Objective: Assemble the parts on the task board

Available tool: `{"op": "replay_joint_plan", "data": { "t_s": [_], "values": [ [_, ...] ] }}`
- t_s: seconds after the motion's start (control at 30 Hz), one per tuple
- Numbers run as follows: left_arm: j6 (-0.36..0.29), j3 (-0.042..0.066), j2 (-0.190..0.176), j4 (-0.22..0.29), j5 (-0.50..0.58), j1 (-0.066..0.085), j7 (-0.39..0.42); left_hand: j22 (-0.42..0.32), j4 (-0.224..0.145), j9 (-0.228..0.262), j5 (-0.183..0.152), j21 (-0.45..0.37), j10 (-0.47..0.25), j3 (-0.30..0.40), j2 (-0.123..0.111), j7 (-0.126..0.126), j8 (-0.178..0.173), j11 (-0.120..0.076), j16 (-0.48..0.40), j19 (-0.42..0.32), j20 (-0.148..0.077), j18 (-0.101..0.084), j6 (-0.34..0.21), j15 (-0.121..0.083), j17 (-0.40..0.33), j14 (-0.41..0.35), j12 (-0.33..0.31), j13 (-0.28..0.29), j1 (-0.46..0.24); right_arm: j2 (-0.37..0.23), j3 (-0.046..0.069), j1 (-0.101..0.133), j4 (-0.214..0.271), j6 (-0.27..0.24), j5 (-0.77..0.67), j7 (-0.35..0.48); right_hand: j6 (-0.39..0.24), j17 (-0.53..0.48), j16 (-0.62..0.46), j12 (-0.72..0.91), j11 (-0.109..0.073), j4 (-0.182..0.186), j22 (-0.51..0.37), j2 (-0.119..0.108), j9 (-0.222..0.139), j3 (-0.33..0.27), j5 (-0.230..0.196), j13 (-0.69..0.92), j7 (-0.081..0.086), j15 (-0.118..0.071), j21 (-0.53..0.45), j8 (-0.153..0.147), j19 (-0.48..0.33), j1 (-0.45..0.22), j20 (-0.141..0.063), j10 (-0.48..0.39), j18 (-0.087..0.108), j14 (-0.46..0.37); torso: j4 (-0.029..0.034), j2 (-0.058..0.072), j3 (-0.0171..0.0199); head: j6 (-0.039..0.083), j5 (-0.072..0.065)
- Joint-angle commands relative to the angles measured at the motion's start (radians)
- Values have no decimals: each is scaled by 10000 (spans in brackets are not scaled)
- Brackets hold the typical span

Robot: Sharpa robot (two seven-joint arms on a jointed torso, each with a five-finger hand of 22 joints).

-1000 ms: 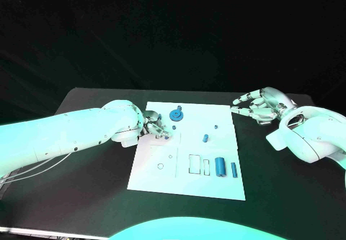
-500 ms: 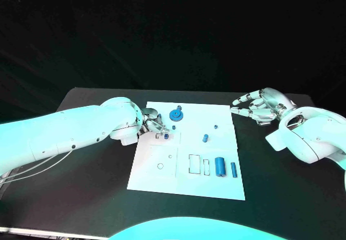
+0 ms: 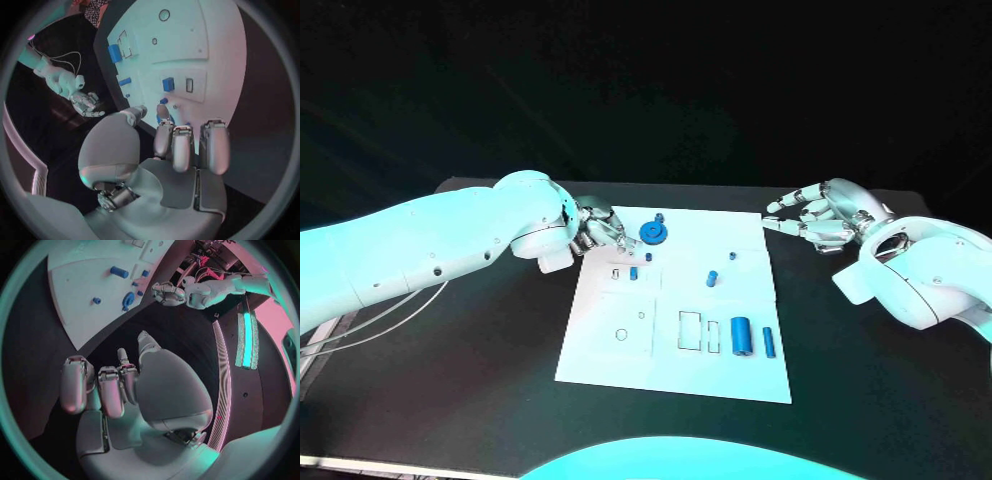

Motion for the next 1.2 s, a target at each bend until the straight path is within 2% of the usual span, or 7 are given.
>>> {"op": "replay_joint_plan", "data": {
  "t_s": [0.03,0.23,0.5,0.67,0.8,1.0,1.2],
  "values": [
    [376,37,103,-176,139,157,258,-87,7,-260,50,-76,-263,-118,48,130,-470,134,28,-62,106,16,-303,139,2565,1037,-206,-366,186,17,0,-9,-19,53,-15,132,-89,1592,-63,-54,-70,8,895,17,-12,-68,-42,954,2,-57,-61,66,-11,-120,-49,-24,19,812,-11,13,11,34,16],
    [399,70,454,-746,-622,450,298,-387,24,-729,38,-237,-894,-395,119,418,-1158,403,28,-225,310,81,-524,380,2565,1036,-727,-1251,349,30,0,-9,-31,62,-14,121,-90,1594,-63,-54,-71,5,895,16,-13,-68,-41,955,2,-57,-62,67,-11,-119,-49,-23,19,812,-28,26,-7,101,29],
    [794,75,1029,-1851,-1040,691,287,-448,32,-858,4,-273,-962,-571,29,474,-1308,463,37,-262,363,97,-503,439,2581,1041,-772,-1341,320,44,0,-8,-14,71,14,108,-95,1568,-72,-79,-72,-17,888,13,-15,-64,-37,925,0,-58,-75,77,-18,-94,-49,-46,22,806,0,21,10,121,49],
    [1038,72,1342,-2462,-1165,736,244,-492,42,-883,-6,-295,-1010,-615,33,486,-1337,475,33,-285,371,107,-501,453,2574,1038,-807,-1409,283,55,0,-6,2,76,29,116,-95,1568,-72,-79,-72,-17,888,13,-15,-64,-37,925,0,-58,-75,77,-18,-94,-49,-46,22,806,12,25,7,141,161],
    [1132,71,1499,-2737,-1216,743,216,-505,42,-885,-7,-301,-1010,-619,35,487,-1340,476,31,-292,372,110,-501,454,2570,1037,-806,-1407,279,52,1,-5,6,80,36,119,-96,1541,-81,-96,-73,-23,870,13,-16,-62,-35,904,0,-58,-101,80,-34,-84,-49,-62,29,800,1,39,-14,149,160],
    [1222,57,1787,-3306,-1291,745,197,-514,46,-898,-8,-306,-1020,-636,64,492,-1352,483,36,-298,375,113,-495,462,2579,1040,-808,-1414,254,67,1,-5,6,86,40,127,-96,1541,-81,-96,-73,-23,870,13,-16,-62,-35,904,0,-58,-101,80,-34,-84,-49,-62,29,800,-8,23,-5,126,185],
    [1268,-44,2088,-3874,-1315,738,285,-524,46,-906,-10,-312,-1034,-648,80,496,-1361,488,36,-304,378,115,-493,467,2580,1040,-816,-1429,238,95,1,-4,-10,86,42,154,-113,1418,-124,-177,-77,-58,802,12,-22,-36,-29,812,-1,-61,-203,100,-96,9,-50,-137,54,769,-2,30,-19,131,205]
  ]
}}
